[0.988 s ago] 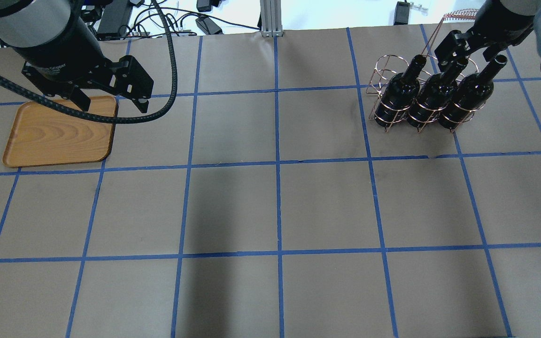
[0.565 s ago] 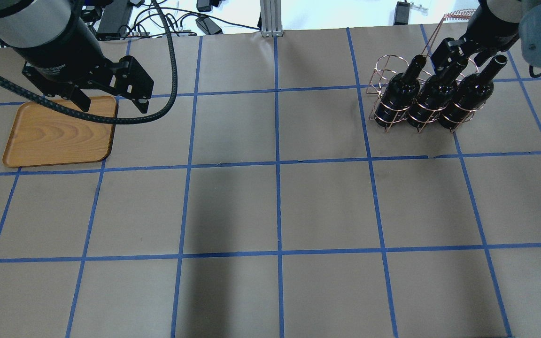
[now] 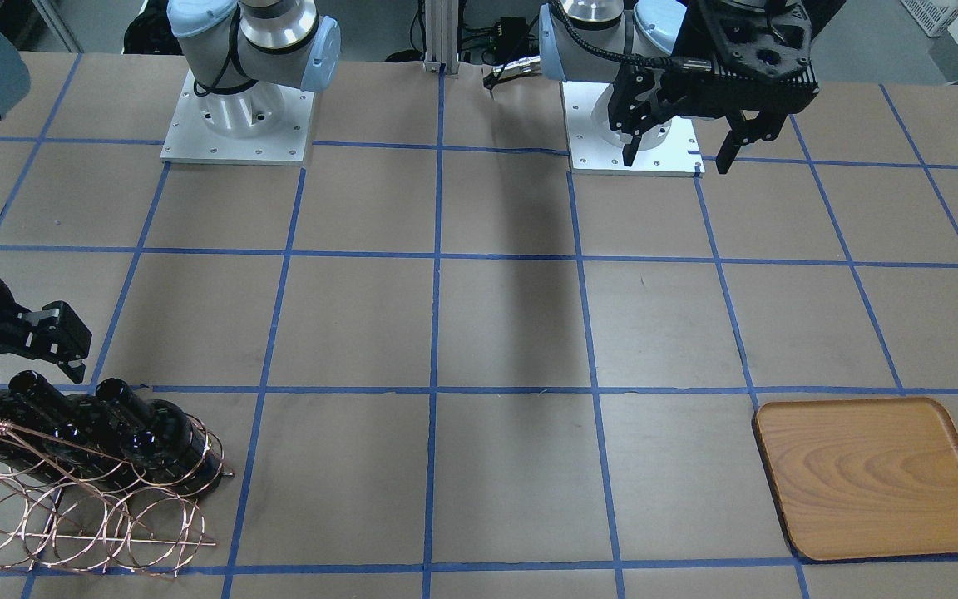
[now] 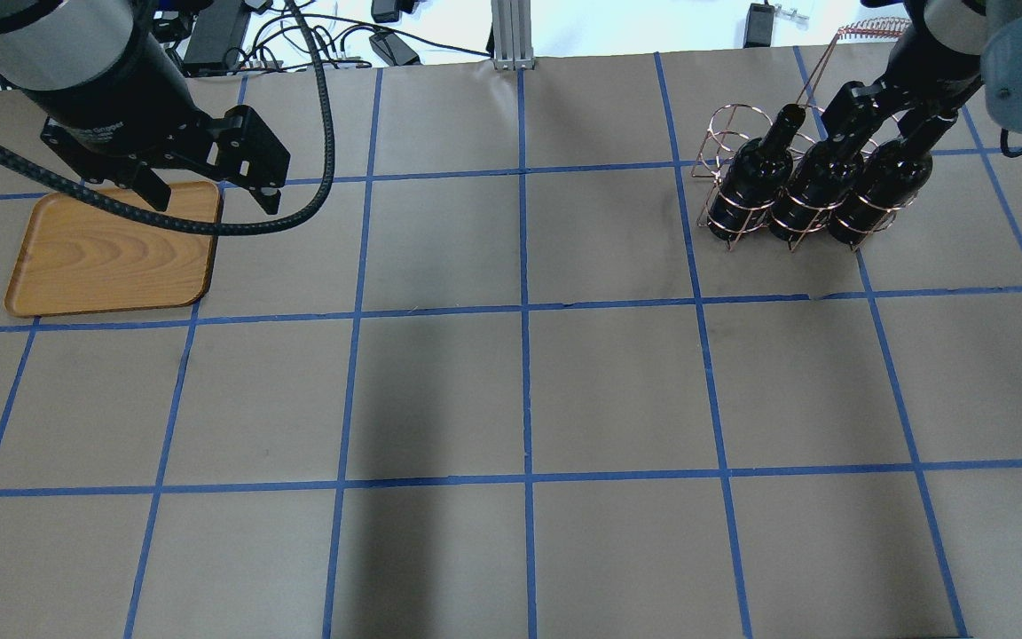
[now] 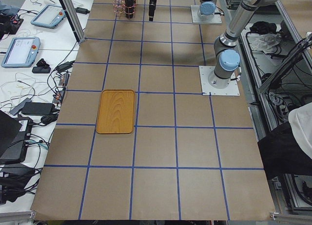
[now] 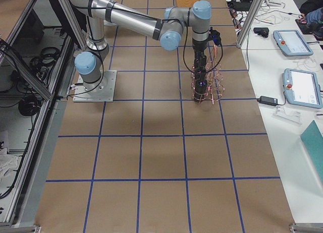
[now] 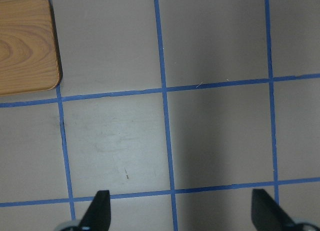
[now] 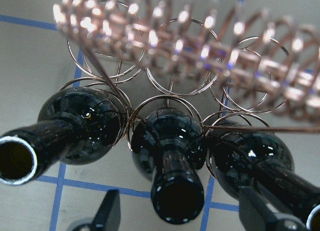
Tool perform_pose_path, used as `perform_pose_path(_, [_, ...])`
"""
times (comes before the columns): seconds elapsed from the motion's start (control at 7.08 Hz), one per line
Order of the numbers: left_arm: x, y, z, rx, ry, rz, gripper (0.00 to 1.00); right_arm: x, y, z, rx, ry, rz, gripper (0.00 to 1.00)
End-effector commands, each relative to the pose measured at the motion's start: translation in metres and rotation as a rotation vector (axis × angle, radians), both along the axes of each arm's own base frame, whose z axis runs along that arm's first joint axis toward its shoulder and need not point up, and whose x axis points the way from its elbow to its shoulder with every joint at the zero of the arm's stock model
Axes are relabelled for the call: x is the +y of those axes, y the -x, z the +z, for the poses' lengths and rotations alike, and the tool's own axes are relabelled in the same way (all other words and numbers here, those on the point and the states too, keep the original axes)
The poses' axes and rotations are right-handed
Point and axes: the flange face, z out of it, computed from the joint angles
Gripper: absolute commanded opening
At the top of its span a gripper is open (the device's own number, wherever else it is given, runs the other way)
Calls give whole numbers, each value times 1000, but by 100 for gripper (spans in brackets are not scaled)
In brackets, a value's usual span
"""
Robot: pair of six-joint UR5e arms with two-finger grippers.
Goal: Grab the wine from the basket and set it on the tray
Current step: 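Lower the right gripper onto the nearest dark bottle in the copper basket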
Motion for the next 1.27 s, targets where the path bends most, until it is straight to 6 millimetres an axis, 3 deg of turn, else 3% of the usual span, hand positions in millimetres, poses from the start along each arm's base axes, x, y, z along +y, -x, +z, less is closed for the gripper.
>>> perform_pose_path(0.0, [0,-1,0,-1,0,0,100,-8,3,-9,2,16,-11,81])
perform_pose_path(0.28, [0,-1,0,1,0,2,100,-8,3,-7,0,24,-24,82])
perform_pose_path(0.42, [0,-1,1,-1,3,1,100,-9,2,-4,-8,33,-24,73])
perform_pose_path(0.71, [-1,-1,0,-1,2,3,100,-11,0,-3,-38,44,-25,74])
perform_pose_path(0.85, [0,-1,0,1,2,2,100,-14,1,-13,-41,27,-27,74])
perform_pose_path(1.13, [-1,-2,0,-1,2,1,100,-15,0,-12,-39,34,-24,56])
